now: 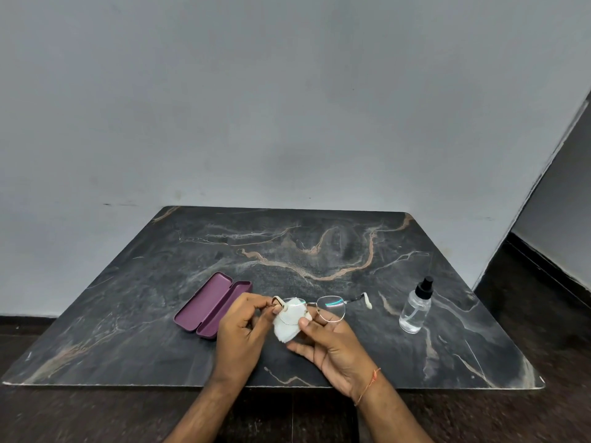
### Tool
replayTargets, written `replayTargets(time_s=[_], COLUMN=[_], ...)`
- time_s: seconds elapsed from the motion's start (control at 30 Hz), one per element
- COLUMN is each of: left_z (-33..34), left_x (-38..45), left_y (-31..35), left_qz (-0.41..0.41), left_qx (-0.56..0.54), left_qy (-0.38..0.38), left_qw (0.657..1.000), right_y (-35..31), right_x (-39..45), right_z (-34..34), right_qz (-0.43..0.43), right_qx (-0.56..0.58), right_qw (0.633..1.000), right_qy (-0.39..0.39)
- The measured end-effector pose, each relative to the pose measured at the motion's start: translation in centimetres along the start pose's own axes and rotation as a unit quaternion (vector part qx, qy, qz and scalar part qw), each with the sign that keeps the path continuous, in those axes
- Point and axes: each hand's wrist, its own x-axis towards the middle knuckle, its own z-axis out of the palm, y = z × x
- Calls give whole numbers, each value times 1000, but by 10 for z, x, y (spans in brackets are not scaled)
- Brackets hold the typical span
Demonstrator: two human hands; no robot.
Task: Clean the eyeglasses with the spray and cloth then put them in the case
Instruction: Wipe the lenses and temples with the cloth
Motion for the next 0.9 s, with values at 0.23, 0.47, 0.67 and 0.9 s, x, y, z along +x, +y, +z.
replayTargets(time_s=[0.23, 0.47, 0.67, 0.9], left_z=[0, 0, 2, 2], left_x=[-2, -2, -7, -8], left_y=[10, 6, 8, 4], left_qz=[47, 61, 88, 93], left_qx=[32, 51, 110, 126], left_qy=[-7, -8, -49, -54], left_qw=[998, 997, 989, 986], right_y=[0, -1, 0, -1], right_x=[1, 2, 6, 6], right_z=[-5, -3, -3, -4], right_qz=[-20, 11, -14, 15], right_qx=[40, -1, 31, 39], right_qw=[999, 1000, 998, 999], right_qy=[17, 6, 45, 31])
